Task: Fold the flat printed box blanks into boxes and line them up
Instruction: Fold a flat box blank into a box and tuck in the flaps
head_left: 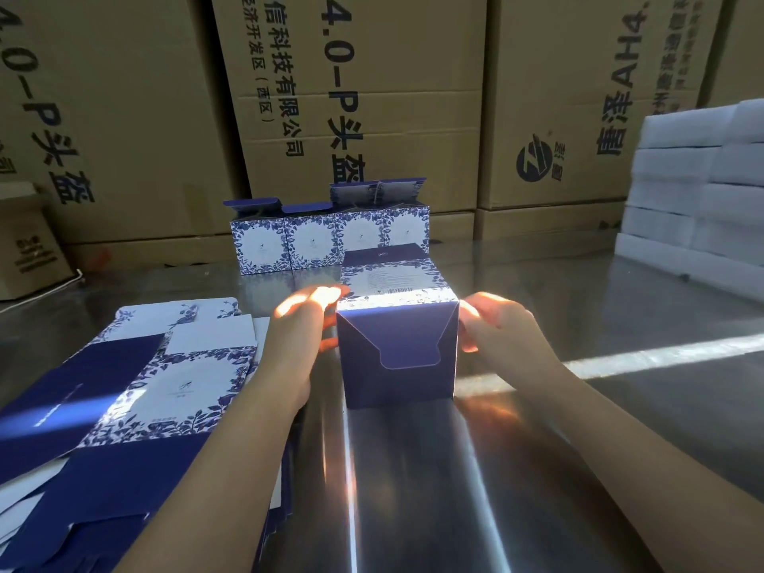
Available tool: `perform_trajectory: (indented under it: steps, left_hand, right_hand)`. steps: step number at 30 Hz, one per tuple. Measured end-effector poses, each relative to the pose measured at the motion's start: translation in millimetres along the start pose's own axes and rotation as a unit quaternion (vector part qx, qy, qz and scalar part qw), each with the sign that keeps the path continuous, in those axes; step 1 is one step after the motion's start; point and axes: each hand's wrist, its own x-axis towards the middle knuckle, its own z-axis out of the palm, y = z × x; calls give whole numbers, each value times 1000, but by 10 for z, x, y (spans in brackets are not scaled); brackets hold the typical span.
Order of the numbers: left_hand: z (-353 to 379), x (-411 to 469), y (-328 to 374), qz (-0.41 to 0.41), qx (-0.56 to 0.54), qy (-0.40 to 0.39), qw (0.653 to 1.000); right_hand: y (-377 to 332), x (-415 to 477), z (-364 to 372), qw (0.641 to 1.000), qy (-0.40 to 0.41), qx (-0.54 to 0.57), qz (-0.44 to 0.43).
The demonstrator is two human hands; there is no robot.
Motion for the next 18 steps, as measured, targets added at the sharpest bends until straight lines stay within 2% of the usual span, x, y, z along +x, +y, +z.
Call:
perform_trajectory:
  steps: [4, 8, 12, 18]
  left_hand:
    - [-7, -75, -45, 99, 59, -18, 993]
    - [-31, -144, -21, 199, 80, -63, 975]
    - [-18, -195, -31, 202, 121, -139, 962]
    - [-14, -201, -34, 203, 121, -151, 960]
  right_hand:
    - [-90, -24, -49, 990, 81, 93, -64]
    - [-172, -79, -80, 983, 43, 137, -115]
    - [-136, -87, -44, 989, -8, 101, -111]
    - [-124, -57, -51, 987, -28, 97, -128]
